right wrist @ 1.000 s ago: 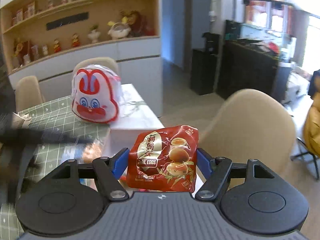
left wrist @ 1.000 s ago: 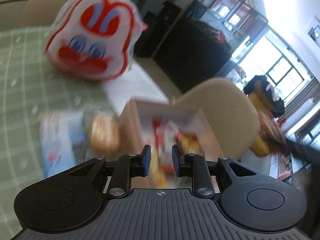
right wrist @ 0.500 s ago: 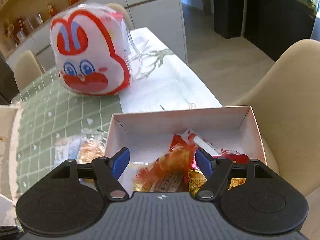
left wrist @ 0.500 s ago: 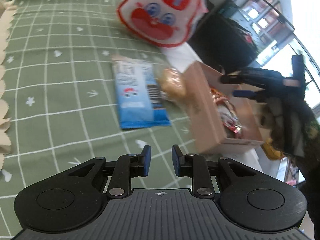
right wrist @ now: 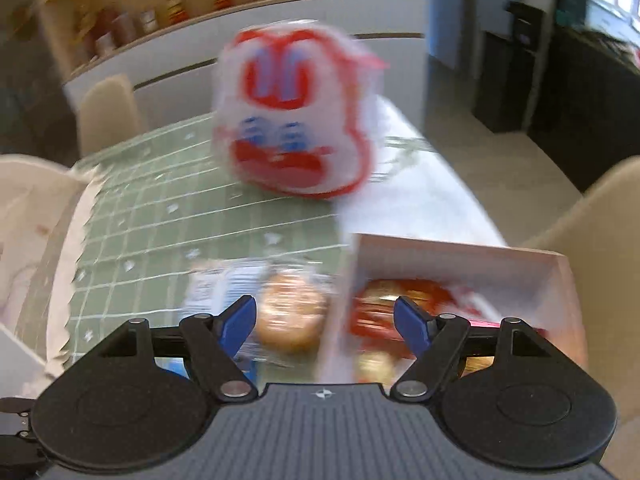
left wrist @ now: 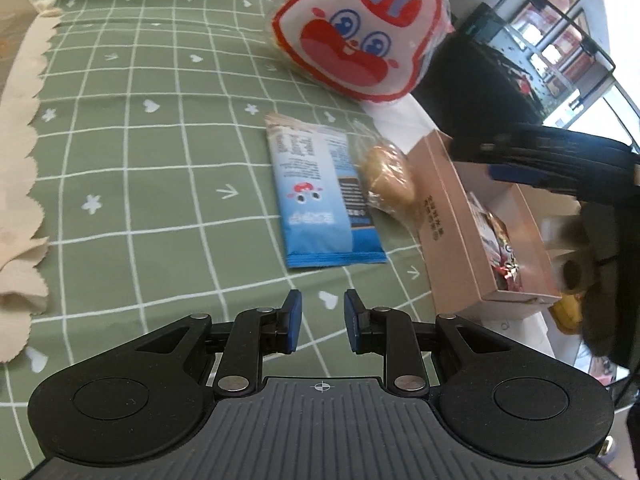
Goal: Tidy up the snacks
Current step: 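Withdraw both tools from the pink box, then grasp the clear-wrapped bread roll with the left tool while the right tool approaches the blue wafer packet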
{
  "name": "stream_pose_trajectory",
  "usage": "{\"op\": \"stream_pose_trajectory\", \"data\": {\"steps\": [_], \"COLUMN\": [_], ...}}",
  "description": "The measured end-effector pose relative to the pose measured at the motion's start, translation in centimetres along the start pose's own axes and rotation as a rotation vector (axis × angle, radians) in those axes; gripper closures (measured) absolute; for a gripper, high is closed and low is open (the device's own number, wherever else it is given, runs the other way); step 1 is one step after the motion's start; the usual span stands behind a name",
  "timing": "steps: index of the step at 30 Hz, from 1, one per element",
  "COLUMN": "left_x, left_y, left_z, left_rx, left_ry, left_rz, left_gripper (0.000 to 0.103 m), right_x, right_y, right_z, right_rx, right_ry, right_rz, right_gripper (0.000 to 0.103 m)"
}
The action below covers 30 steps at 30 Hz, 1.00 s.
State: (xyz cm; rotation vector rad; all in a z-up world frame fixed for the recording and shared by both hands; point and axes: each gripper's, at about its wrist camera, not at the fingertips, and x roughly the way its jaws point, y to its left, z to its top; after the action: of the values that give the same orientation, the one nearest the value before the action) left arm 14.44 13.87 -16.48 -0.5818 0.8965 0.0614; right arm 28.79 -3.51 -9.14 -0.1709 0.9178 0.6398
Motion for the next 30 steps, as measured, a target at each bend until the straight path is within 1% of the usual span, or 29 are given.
{"op": "stream_pose_trajectory", "data": {"steps": [3,6,9,12,13,14,16,17,18,19,22,24,25,26,27,28,29,30], "left_x": [-0.7,-1.5,-2.5,-3.3,-3.4,-3.4,-3.2,-3.2,-3.1,-3.1,-3.2,-3.4,-3.5,-3.5,-3.5,-3.4,-3.3,-3.2], "left_y": [0.9,1.9,3.4,4.8,5.1,5.4,5.5,5.4,5.3,5.2,5.3,5.6,5.7,5.9,6.0,6.2,6.2,6.2], "left_z": [-0.4,-0.7,-0.6,-0.3,-0.2,-0.1,-0.1,-0.2,-0.3,-0.3,-0.3,-0.3,-0.3,-0.3,-0.4,-0.4,-0.5,-0.6], "left_rx": [-0.019,-0.048,-0.093,-0.134,-0.144,-0.158,-0.16,-0.15,-0.142,-0.136,-0.143,-0.164,-0.173,-0.183,-0.193,-0.204,-0.211,-0.217], "left_ry": [-0.005,-0.015,-0.044,-0.072,-0.074,-0.073,-0.06,-0.055,-0.051,-0.048,-0.056,-0.067,-0.072,-0.073,-0.069,-0.061,-0.055,-0.049], "left_rz": [-0.014,-0.017,-0.002,0.021,0.025,0.023,0.019,0.022,0.022,0.018,0.006,-0.01,-0.021,-0.037,-0.052,-0.067,-0.08,-0.09], "left_gripper": [0.077,0.077,0.077,0.077,0.077,0.077,0.077,0.077,0.077,0.077,0.077,0.077,0.077,0.077,0.077,0.077,0.077,0.077], "right_x": [2.3,3.8,4.8,5.0,5.0,5.0,4.8,4.9,5.2,5.5,6.2,6.4,6.1,5.7,4.9,4.4,3.7,2.9], "right_y": [3.0,4.6,5.7,6.9,7.4,7.9,9.0,9.4,9.5,9.4,8.7,8.4,8.1,8.0,7.9,7.9,7.6,7.4], "right_z": [-0.1,-0.7,-2.1,-3.8,-4.4,-5.0,-6.3,-6.9,-7.2,-7.5,-8.0,-8.0,-8.0,-8.0,-8.1,-8.3,-8.5,-9.1], "right_rx": [-0.045,-0.044,-0.007,0.004,-0.002,-0.019,-0.076,-0.092,-0.093,-0.083,-0.036,-0.033,-0.027,-0.024,-0.027,-0.028,-0.02,-0.014], "right_ry": [0.014,0.038,0.063,0.059,0.047,0.02,-0.06,-0.083,-0.085,-0.077,-0.041,-0.029,-0.024,-0.023,-0.023,-0.005,0.013,0.027], "right_rz": [-0.006,0.066,0.121,0.145,0.141,0.118,0.015,-0.033,-0.059,-0.061,-0.009,-0.001,0.016,0.031,0.053,0.082,0.11,0.136], "right_gripper": [0.027,0.03,0.03,0.029,0.029,0.029,0.026,0.024,0.023,0.023,0.018,0.018,0.021,0.033,0.067,0.079,0.085,0.085]}}
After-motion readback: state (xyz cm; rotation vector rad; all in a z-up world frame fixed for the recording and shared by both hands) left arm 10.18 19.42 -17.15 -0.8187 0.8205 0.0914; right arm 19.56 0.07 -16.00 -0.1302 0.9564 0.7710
